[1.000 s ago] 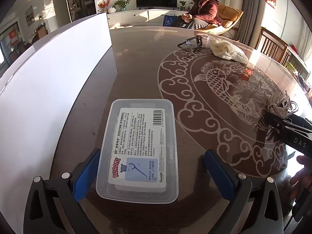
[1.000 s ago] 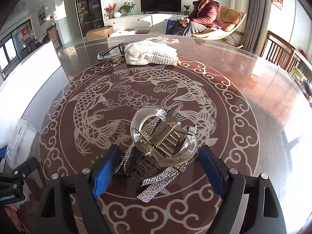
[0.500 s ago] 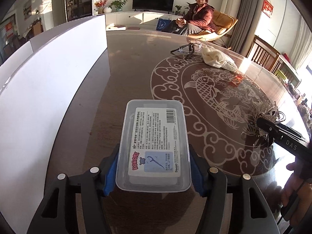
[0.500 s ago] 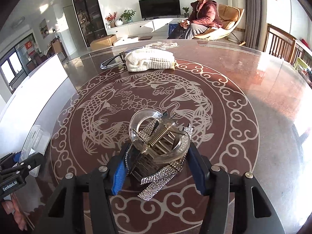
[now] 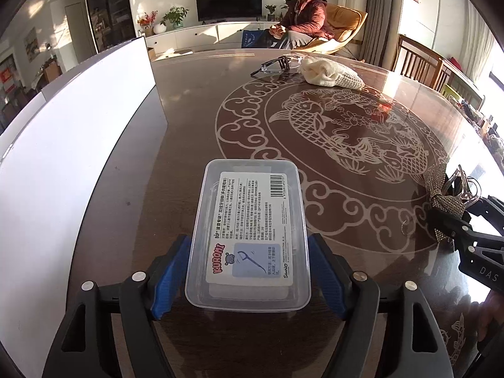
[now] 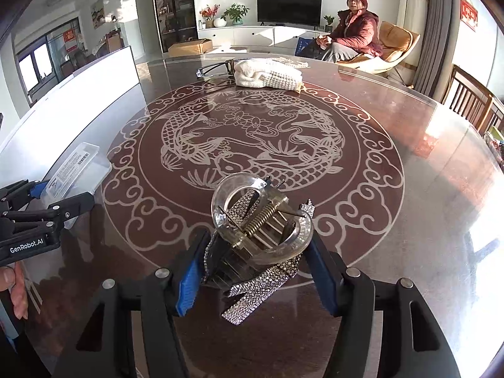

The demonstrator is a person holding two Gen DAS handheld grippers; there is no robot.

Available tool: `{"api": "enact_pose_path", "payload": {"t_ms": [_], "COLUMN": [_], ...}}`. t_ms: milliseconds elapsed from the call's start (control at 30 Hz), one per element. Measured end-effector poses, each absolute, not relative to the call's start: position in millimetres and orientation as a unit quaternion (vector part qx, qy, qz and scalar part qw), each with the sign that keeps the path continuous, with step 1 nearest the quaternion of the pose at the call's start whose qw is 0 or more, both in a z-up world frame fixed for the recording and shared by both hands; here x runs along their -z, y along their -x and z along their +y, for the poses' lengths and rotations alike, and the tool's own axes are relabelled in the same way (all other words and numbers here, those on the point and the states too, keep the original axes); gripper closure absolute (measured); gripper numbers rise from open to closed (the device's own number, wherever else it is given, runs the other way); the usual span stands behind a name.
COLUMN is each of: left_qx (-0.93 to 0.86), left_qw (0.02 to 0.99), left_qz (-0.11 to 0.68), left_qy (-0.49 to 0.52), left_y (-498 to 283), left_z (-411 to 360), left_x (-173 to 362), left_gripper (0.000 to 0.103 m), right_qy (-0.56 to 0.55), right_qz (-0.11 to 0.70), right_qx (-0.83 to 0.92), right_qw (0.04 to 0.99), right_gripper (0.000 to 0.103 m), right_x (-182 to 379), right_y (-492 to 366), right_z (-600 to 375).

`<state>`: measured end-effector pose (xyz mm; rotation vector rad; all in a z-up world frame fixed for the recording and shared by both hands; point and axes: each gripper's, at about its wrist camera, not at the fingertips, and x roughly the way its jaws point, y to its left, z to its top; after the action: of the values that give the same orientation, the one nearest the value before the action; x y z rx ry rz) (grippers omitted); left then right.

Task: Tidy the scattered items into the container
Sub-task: 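Hold the clear box and bow clip lifted above the table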

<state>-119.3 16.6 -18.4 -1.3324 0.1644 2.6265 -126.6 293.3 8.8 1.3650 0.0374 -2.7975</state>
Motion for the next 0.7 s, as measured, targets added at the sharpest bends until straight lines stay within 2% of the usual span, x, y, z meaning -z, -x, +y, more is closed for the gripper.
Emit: {"api": "enact_pose_path", "payload": {"t_ms": [33,100,133,333,700], "left_qx": [-0.885,-0.883,-0.882,-0.88,-0.881], "left_qw": [0.094,0.094,0.093,0.094,0.092], "left_qz": [0.049,0.052,0.053,0.051,0.051], "left_qy": [0.454,0.457,0.46,0.463,0.462], "left_y": [121.4,123.6,124.0,124.9,124.5], "left_z": [14.4,15.4,16.2,16.9,17.7], "left_x": [19.4,20.6,21.5,22.8,22.9], "left_gripper": [0.012,0.007,0.0,0.0,0.0], "right_qy": [-0.439,-0.44,-0.44,-0.442,-0.443], "right_qz": [0.013,0.005,0.006,0.007,0.005], "right_qx": [0.898,0.898,0.898,0.897,0.897], "right_qw": [0.011,0.011,0.011,0.003,0.004], "right_gripper": [0.037,0.035,0.035,0.03,0.029], "right_x": [-8.5,-7.4,-7.5,-7.2,-7.0], "right_y": [126.6,126.6,126.3,126.6,126.9], "right_z": [293.4,296.3,296.3,297.4,298.5]}}
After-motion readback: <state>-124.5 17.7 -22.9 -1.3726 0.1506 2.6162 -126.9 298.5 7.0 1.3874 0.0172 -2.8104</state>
